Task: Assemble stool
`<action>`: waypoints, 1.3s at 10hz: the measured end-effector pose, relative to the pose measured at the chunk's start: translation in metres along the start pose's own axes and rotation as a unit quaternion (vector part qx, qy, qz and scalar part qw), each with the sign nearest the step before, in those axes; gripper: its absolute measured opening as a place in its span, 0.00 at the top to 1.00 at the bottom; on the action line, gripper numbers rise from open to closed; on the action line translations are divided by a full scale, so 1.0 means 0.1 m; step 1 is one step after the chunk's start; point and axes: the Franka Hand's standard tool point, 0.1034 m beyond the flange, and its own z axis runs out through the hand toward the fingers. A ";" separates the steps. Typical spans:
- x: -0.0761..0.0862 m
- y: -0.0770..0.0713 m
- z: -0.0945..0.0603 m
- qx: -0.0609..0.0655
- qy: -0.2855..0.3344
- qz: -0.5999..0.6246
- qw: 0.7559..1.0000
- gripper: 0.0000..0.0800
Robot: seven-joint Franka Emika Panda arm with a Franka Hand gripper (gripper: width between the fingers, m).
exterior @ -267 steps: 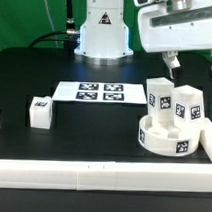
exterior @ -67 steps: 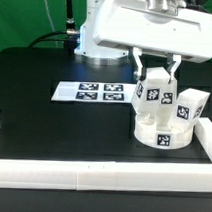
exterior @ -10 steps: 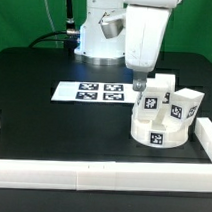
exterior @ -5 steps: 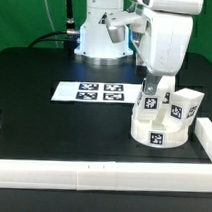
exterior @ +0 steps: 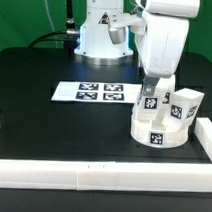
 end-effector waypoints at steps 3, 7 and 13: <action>-0.03 0.02 0.00 -0.005 -0.003 0.001 1.000 0.58; -0.03 0.02 0.00 -0.005 -0.002 0.082 0.997 0.58; -0.04 -0.03 0.01 -0.003 0.001 0.403 0.915 0.58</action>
Offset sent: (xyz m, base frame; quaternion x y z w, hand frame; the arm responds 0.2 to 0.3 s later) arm 0.0000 0.0000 0.0000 0.0000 0.0000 0.0650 0.9979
